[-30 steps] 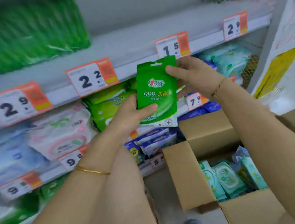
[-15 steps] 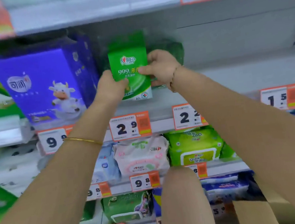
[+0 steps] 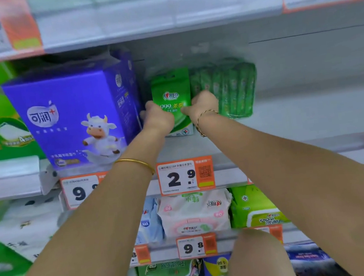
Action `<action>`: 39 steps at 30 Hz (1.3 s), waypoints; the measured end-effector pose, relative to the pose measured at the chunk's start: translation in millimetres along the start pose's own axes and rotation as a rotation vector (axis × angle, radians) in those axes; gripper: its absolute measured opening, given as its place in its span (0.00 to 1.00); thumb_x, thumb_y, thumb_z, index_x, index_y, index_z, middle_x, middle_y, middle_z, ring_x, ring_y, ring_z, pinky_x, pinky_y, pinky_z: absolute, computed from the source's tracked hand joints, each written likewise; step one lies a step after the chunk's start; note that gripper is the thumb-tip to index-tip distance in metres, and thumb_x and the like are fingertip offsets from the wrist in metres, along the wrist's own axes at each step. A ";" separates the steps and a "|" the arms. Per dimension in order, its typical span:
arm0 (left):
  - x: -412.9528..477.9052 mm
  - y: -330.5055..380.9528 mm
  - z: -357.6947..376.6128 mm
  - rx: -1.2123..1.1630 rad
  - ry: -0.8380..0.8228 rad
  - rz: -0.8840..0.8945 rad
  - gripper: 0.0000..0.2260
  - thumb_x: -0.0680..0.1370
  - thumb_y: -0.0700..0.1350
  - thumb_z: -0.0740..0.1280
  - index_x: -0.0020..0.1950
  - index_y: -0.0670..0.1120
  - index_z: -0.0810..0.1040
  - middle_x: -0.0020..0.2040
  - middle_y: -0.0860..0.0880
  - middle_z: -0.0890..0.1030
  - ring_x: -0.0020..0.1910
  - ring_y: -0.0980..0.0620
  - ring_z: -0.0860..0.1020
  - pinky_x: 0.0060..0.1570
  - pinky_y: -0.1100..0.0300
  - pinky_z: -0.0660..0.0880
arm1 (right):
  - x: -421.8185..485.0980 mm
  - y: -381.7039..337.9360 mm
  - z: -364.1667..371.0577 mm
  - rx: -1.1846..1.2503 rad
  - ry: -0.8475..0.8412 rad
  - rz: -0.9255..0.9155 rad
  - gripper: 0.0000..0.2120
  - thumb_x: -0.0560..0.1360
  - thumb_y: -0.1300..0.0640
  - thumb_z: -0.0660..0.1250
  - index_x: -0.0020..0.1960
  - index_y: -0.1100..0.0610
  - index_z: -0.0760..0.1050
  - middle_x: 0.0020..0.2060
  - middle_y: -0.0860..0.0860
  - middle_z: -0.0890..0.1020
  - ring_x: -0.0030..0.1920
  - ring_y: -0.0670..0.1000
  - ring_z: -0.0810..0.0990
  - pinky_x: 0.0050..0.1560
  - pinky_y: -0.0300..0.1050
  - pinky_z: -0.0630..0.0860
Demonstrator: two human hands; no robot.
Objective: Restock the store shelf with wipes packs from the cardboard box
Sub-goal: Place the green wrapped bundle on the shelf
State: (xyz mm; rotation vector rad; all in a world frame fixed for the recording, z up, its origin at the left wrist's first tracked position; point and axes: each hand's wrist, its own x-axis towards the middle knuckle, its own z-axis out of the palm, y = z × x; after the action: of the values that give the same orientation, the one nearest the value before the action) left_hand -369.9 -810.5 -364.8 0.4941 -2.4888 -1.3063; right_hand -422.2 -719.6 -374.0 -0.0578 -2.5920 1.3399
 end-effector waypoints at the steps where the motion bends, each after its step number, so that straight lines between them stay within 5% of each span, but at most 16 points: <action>1: 0.7 -0.4 0.0 -0.015 0.000 -0.001 0.21 0.77 0.35 0.60 0.69 0.40 0.63 0.67 0.39 0.67 0.65 0.41 0.69 0.65 0.50 0.70 | 1.3 -1.0 1.4 -0.018 -0.001 0.010 0.25 0.72 0.56 0.71 0.30 0.56 0.55 0.29 0.52 0.64 0.30 0.49 0.64 0.28 0.40 0.60; 10: -6.4 -0.6 2.0 -0.009 -0.022 -0.031 0.19 0.78 0.35 0.58 0.69 0.36 0.60 0.68 0.38 0.66 0.67 0.41 0.68 0.64 0.52 0.68 | 3.7 -0.6 6.1 -0.064 0.010 0.034 0.25 0.74 0.53 0.69 0.30 0.56 0.56 0.27 0.51 0.63 0.26 0.48 0.62 0.25 0.40 0.57; 14: -25.8 2.1 -1.6 0.031 -0.053 -0.030 0.26 0.77 0.36 0.61 0.73 0.38 0.56 0.70 0.38 0.64 0.68 0.40 0.66 0.67 0.47 0.67 | -4.3 -2.0 -2.4 -0.042 0.008 0.028 0.23 0.73 0.53 0.71 0.32 0.56 0.58 0.29 0.50 0.65 0.39 0.52 0.71 0.35 0.42 0.68; 17: -56.3 6.7 -4.4 0.005 -0.005 0.132 0.27 0.75 0.36 0.63 0.73 0.39 0.58 0.68 0.39 0.65 0.66 0.39 0.68 0.66 0.46 0.68 | -22.8 1.0 -24.9 0.108 0.037 -0.049 0.12 0.72 0.58 0.71 0.42 0.60 0.68 0.38 0.51 0.72 0.46 0.52 0.75 0.44 0.42 0.75; 19: -86.0 13.0 -1.1 -0.008 -0.021 0.288 0.29 0.76 0.34 0.62 0.75 0.40 0.56 0.71 0.40 0.64 0.69 0.42 0.65 0.70 0.56 0.62 | -51.6 11.4 -53.5 0.292 0.058 -0.122 0.09 0.72 0.62 0.70 0.43 0.57 0.69 0.41 0.52 0.74 0.48 0.55 0.78 0.49 0.51 0.80; 21: -122.3 20.5 10.1 -0.031 -0.061 0.453 0.30 0.76 0.32 0.60 0.76 0.40 0.53 0.73 0.42 0.61 0.73 0.48 0.61 0.68 0.69 0.55 | -93.2 30.9 -89.5 0.390 0.048 -0.173 0.09 0.72 0.66 0.68 0.42 0.56 0.70 0.38 0.52 0.74 0.41 0.53 0.79 0.40 0.52 0.82; 22: -141.9 22.8 19.4 -0.072 -0.092 0.520 0.29 0.76 0.32 0.59 0.76 0.41 0.54 0.74 0.43 0.61 0.73 0.50 0.61 0.69 0.67 0.56 | -114.4 46.0 -108.6 0.402 0.044 -0.194 0.08 0.72 0.68 0.67 0.43 0.56 0.71 0.37 0.53 0.75 0.37 0.51 0.80 0.37 0.50 0.83; 26: -219.7 13.9 81.3 -0.200 -0.397 0.564 0.27 0.76 0.33 0.58 0.75 0.43 0.59 0.72 0.46 0.65 0.69 0.55 0.66 0.70 0.56 0.64 | -191.9 135.6 -179.7 0.306 0.010 -0.112 0.11 0.73 0.69 0.66 0.42 0.53 0.73 0.36 0.51 0.77 0.28 0.44 0.79 0.30 0.44 0.80; 30: -285.1 -8.8 180.0 -0.003 -0.865 0.494 0.23 0.77 0.35 0.60 0.73 0.42 0.62 0.70 0.44 0.68 0.69 0.48 0.68 0.67 0.58 0.65 | -236.7 267.9 -222.7 0.026 -0.153 0.269 0.08 0.75 0.67 0.65 0.43 0.55 0.73 0.36 0.54 0.78 0.27 0.45 0.79 0.28 0.42 0.79; 35: -340.4 -40.7 293.0 0.334 -1.295 0.436 0.21 0.79 0.38 0.59 0.72 0.44 0.63 0.69 0.45 0.70 0.65 0.47 0.72 0.62 0.58 0.69 | -271.3 431.2 -244.4 -0.178 -0.178 0.749 0.05 0.74 0.66 0.63 0.45 0.58 0.74 0.41 0.58 0.78 0.34 0.54 0.78 0.40 0.51 0.80; 39: -350.0 -67.9 334.5 0.548 -1.423 0.445 0.18 0.80 0.38 0.58 0.71 0.42 0.67 0.65 0.44 0.73 0.63 0.47 0.73 0.61 0.56 0.69 | -288.0 504.1 -236.4 -0.362 -0.289 0.903 0.13 0.74 0.66 0.62 0.58 0.63 0.76 0.47 0.57 0.79 0.46 0.55 0.79 0.50 0.48 0.77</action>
State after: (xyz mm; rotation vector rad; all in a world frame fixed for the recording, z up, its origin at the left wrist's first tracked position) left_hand -178.3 -452.4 -636.9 -1.3298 -3.6529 -0.8056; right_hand -124.6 -275.6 -701.5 -1.3096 -3.1654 1.0948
